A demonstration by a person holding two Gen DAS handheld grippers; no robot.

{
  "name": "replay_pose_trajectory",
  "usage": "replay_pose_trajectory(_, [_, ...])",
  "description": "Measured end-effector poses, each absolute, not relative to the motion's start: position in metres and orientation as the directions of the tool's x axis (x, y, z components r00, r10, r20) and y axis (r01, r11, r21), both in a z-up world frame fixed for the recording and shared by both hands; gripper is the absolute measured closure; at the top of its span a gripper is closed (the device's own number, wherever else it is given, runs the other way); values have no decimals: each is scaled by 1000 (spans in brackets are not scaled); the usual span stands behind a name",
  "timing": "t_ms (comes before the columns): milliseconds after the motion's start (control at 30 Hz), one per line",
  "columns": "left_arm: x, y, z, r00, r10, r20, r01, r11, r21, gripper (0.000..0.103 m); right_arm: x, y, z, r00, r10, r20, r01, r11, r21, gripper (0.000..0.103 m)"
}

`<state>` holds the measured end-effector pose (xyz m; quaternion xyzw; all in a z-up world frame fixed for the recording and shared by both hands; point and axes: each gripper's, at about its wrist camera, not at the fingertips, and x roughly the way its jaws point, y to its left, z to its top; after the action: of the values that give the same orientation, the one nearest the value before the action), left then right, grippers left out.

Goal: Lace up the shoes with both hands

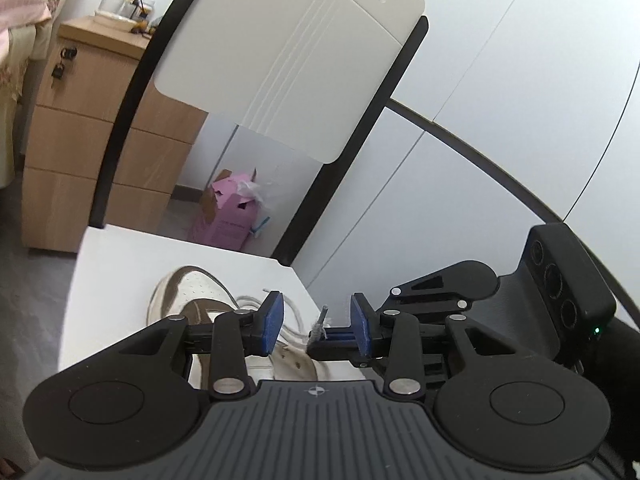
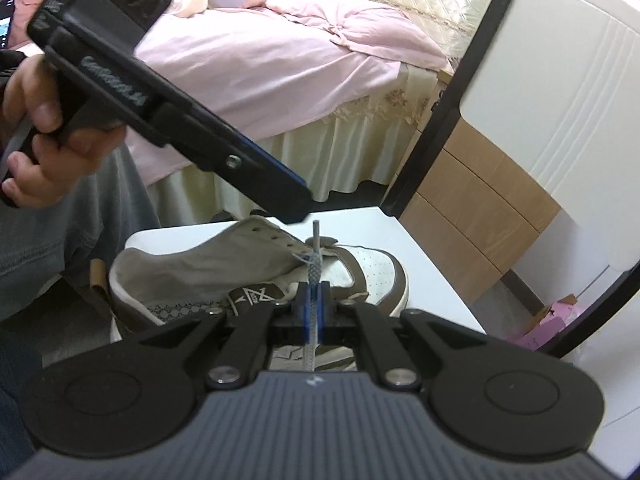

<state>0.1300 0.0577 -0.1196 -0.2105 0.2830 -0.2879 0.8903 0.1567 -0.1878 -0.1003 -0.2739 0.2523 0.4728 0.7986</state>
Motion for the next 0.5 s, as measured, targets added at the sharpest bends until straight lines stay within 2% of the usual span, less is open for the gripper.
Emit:
replay_pose_trajectory(67, [131, 55, -120, 665, -645, -376, 403, 734, -547, 68, 154, -189, -98, 426, 623, -656, -895, 399, -202, 99])
replay_pose_trajectory(133, [133, 53, -122, 656, -656, -373, 406, 723, -559, 86, 152, -190, -96, 422, 632, -650, -897, 394, -200, 99])
replay_pose_trajectory(167, [135, 53, -124, 653, -658, -374, 398, 719, -570, 100, 151, -190, -96, 421, 635, -647, -898, 392, -200, 99])
replay_pose_trajectory(267, [137, 54, -127, 663, -656, -361, 373, 708, -600, 100, 151, -191, -96, 419, 637, -647, -899, 392, -197, 99])
replay_pose_trajectory(367, [142, 65, -133, 666, -678, -312, 329, 642, -692, 100, 153, -196, -93, 422, 648, -634, -893, 418, -167, 98])
replay_pose_trajectory(500, [149, 83, -144, 691, -686, -227, 259, 529, -808, 100, 160, -208, -86, 437, 665, -605, -856, 514, -52, 98])
